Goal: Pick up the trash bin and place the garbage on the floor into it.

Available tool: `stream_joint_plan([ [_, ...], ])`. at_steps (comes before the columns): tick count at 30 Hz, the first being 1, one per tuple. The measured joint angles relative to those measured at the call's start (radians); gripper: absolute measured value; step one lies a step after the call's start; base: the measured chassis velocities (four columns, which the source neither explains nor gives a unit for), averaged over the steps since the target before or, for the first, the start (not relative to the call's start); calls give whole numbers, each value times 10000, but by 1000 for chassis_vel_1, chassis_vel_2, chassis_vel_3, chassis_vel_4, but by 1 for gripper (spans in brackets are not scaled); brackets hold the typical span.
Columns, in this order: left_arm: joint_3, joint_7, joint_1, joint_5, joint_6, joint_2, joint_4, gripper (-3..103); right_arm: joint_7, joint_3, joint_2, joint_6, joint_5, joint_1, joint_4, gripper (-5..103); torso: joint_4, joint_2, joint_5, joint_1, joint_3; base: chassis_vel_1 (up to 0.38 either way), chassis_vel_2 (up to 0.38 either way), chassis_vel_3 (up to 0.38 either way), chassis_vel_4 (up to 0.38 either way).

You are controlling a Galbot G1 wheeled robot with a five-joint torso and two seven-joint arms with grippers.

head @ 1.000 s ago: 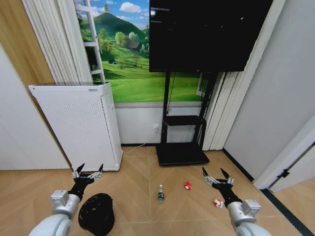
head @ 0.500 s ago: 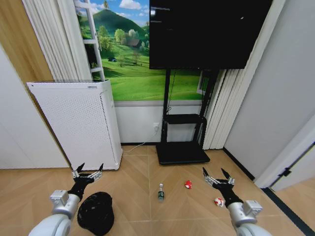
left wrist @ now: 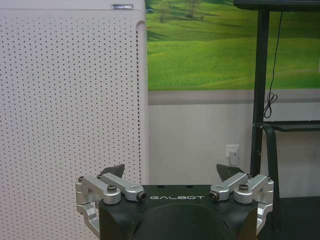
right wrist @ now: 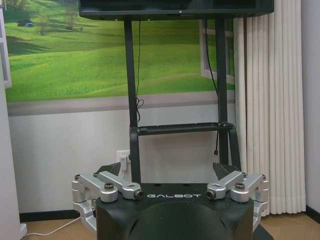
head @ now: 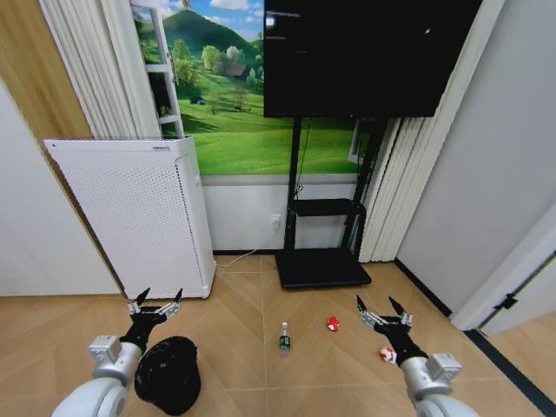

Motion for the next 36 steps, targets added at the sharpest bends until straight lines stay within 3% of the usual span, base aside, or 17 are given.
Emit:
stream_joint_plan([
  [36,6,69,51,46,-195,-70,13,100,-35,38,54,99,-6,-40,86,100,0,-1527,0,-505,-1023,0,0,0,0],
])
